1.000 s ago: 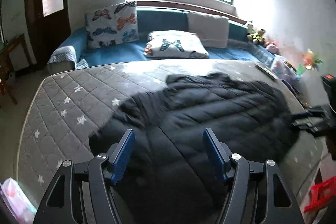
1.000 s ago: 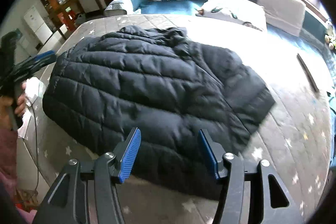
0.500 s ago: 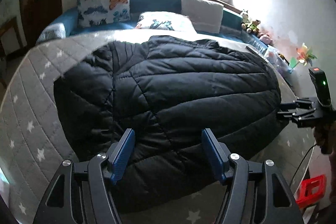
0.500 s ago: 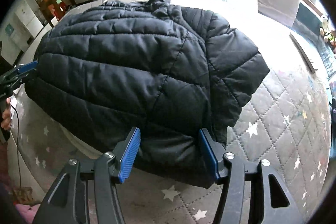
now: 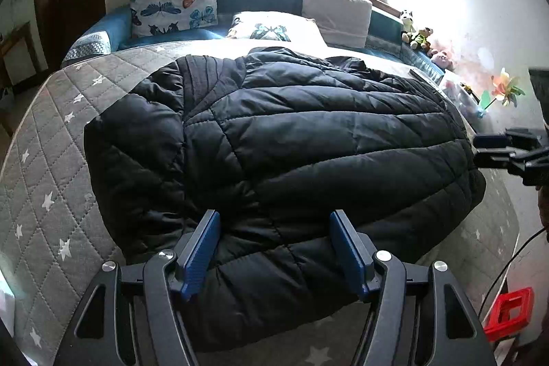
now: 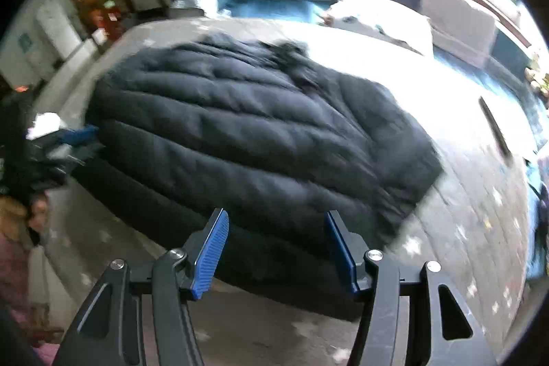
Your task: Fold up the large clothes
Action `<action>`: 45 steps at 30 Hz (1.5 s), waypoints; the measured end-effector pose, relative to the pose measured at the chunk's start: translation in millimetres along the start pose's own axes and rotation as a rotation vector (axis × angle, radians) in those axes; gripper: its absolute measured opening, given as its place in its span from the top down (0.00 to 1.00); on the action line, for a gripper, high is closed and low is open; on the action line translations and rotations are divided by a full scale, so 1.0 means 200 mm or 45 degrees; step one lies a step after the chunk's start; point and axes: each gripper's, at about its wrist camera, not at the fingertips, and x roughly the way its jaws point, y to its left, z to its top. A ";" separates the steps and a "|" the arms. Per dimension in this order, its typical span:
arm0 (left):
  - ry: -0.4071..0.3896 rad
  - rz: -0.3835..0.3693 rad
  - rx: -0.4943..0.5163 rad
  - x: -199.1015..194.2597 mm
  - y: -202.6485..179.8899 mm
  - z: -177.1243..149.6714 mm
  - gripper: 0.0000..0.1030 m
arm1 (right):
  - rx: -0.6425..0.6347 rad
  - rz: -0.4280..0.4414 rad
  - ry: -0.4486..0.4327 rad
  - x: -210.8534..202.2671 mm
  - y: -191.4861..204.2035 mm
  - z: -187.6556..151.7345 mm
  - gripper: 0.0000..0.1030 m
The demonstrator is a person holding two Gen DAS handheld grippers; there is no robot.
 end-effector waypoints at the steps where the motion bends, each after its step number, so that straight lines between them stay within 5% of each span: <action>1: -0.001 -0.001 0.000 0.00 0.00 0.00 0.33 | -0.018 0.019 -0.010 0.01 0.05 0.04 0.39; 8: -0.004 -0.010 -0.004 -0.01 0.01 -0.01 0.33 | -0.102 0.106 0.000 0.22 0.35 0.24 0.39; 16: -0.011 -0.006 0.023 -0.02 0.00 -0.03 0.33 | -0.108 0.026 0.135 0.45 0.35 0.28 0.40; 22: -0.008 -0.039 0.000 -0.03 0.02 -0.03 0.33 | -0.101 -0.013 0.081 0.31 0.31 0.33 0.40; 31: -0.012 -0.052 0.001 -0.04 0.04 -0.04 0.33 | 0.184 -0.161 0.111 0.31 -0.13 0.27 0.40; 36: -0.003 -0.039 -0.005 -0.04 0.03 -0.03 0.32 | 0.126 -0.202 0.125 0.40 -0.08 0.25 0.39; 45: -0.031 -0.011 -0.008 -0.16 0.00 -0.02 0.32 | 0.121 -0.189 -0.005 0.08 -0.04 0.13 0.39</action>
